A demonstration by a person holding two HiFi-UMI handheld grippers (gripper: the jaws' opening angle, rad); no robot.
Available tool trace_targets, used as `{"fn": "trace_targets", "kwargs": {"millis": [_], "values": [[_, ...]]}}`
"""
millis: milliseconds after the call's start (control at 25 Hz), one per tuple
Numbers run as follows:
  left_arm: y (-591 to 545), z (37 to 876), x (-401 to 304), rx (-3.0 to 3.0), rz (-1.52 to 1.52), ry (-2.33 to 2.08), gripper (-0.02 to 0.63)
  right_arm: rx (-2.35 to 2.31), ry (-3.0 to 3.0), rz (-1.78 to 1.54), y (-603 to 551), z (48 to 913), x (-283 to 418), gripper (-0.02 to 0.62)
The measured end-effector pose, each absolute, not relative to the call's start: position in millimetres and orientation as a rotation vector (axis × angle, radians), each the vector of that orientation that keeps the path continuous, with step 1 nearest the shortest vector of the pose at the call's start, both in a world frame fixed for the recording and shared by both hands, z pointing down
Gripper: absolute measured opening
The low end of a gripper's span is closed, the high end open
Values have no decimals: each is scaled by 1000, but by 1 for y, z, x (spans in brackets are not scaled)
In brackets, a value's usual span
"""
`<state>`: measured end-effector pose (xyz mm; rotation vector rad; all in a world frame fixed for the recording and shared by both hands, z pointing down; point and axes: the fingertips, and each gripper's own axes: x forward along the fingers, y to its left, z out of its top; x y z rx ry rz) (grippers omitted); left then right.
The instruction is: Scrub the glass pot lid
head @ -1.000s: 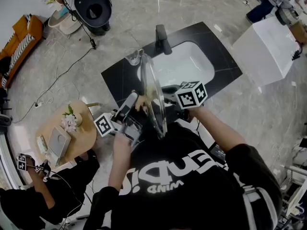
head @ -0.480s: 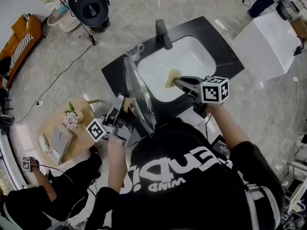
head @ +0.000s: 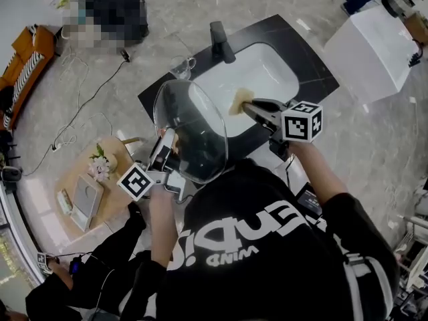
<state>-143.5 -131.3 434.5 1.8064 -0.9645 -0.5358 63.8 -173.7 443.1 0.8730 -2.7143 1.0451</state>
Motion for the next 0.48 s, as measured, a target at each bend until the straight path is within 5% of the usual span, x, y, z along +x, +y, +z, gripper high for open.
{"fn": "trace_targets", "kwargs": {"millis": [480], "values": [[-141,458,-148,1934,-100,-1206,178,931,-2708,1041,-173,444,74,37]]}}
